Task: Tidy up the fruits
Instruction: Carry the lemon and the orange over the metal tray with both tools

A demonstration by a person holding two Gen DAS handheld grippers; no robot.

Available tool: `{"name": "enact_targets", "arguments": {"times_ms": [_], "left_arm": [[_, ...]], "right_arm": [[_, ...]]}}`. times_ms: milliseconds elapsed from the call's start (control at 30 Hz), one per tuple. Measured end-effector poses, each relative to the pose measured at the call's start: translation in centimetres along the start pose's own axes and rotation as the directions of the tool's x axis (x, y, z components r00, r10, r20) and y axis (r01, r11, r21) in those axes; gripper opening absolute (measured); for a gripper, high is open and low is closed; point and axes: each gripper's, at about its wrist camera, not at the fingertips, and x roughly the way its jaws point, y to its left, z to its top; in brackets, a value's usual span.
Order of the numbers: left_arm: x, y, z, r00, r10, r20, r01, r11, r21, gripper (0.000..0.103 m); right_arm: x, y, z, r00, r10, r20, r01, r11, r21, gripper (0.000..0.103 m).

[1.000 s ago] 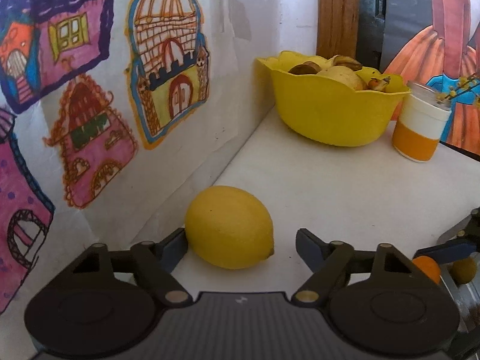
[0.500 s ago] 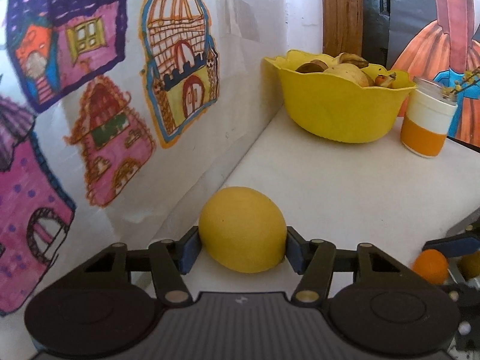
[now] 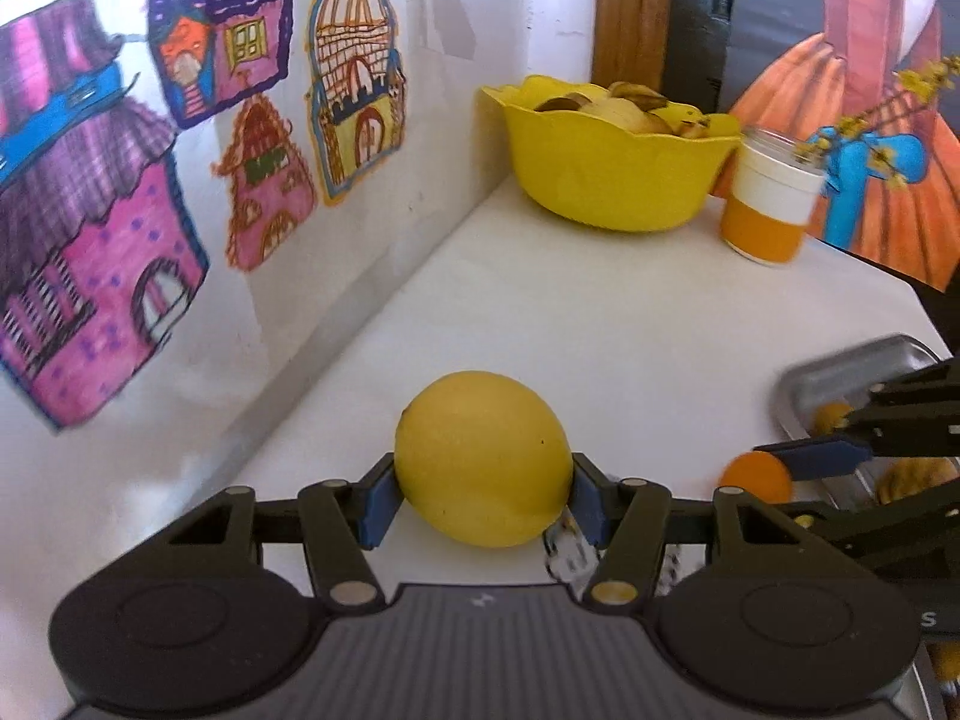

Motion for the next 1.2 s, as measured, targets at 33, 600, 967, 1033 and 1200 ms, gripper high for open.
{"name": "enact_targets", "arguments": {"times_ms": [33,600,967,1033,1200], "left_arm": [[-0.4,0.0,-0.3,1.000,-0.006,-0.003,0.006,1.000,-0.001,0.062],[-7.6,-2.6,-7.7,0.991,-0.122,0.047,0.122,0.993,0.004,0.062],[-10.8,-6.5,-10.2,0.976,-0.215,0.045,0.214,0.977,0.011,0.062],[-11.1,-7.3,-10.2,0.969,-0.242,0.043,0.242,0.970,0.005,0.062],[-11.6,-9.3,-9.6,0.958,-0.281,0.053,0.280,0.960,0.020,0.062]], "right_arm": [[-0.3,0.3,-0.3,1.000,0.003,0.001,-0.003,1.000,0.002,0.036],[-9.6,4.8,-8.5,0.991,0.008,0.135,-0.028,0.989,0.144,0.036],[-16.4,4.9,-15.8,0.957,-0.107,0.269,0.010,0.941,0.339,0.036],[-17.4,4.8,-16.6,0.949,-0.159,0.274,0.056,0.936,0.348,0.036],[-18.8,3.6,-18.2,0.928,-0.234,0.289,0.107,0.911,0.397,0.036]]}}
